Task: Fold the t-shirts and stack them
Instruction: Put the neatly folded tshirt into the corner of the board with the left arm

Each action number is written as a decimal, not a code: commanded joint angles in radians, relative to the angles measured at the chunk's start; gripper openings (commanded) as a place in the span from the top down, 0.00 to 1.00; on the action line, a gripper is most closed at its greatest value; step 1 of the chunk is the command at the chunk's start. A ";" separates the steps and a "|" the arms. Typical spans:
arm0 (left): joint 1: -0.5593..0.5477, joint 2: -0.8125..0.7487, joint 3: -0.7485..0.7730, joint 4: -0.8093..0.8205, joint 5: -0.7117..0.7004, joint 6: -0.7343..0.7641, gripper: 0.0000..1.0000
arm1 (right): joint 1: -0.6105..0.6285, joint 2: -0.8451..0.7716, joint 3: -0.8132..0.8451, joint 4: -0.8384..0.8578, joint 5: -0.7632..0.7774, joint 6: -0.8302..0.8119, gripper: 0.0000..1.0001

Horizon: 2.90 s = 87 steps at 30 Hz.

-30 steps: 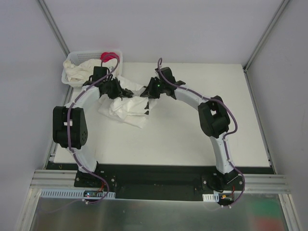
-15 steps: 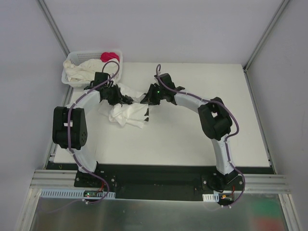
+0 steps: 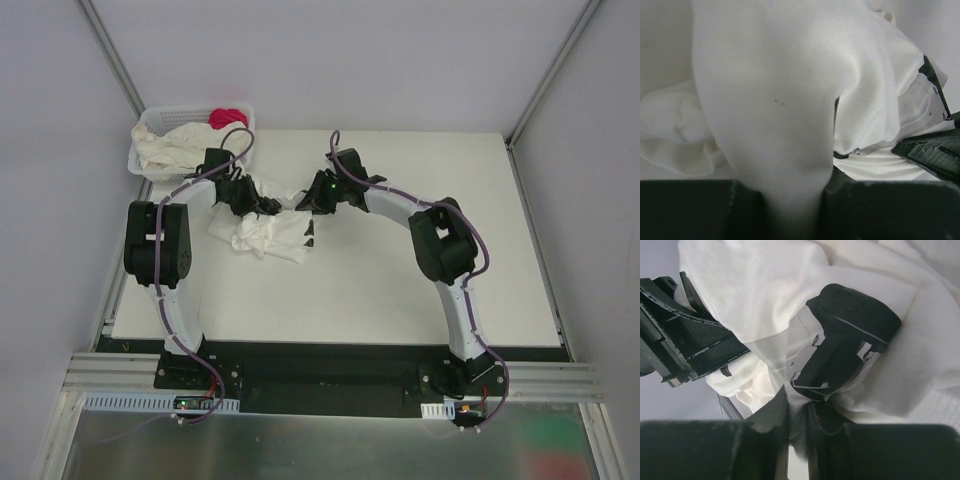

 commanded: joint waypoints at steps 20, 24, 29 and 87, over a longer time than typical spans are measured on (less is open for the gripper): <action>0.059 -0.223 -0.056 -0.015 -0.239 0.023 0.03 | -0.132 -0.215 -0.174 -0.028 0.013 -0.075 0.59; 0.057 -0.308 -0.038 -0.045 -0.243 0.019 0.04 | -0.152 -0.257 -0.203 -0.012 0.007 -0.069 0.59; 0.054 -0.423 0.006 -0.075 -0.181 0.013 0.04 | -0.180 -0.330 -0.235 0.006 0.021 -0.069 0.66; -0.088 -0.289 0.029 0.239 0.251 -0.060 0.07 | -0.313 -0.516 -0.484 0.190 -0.064 0.002 0.68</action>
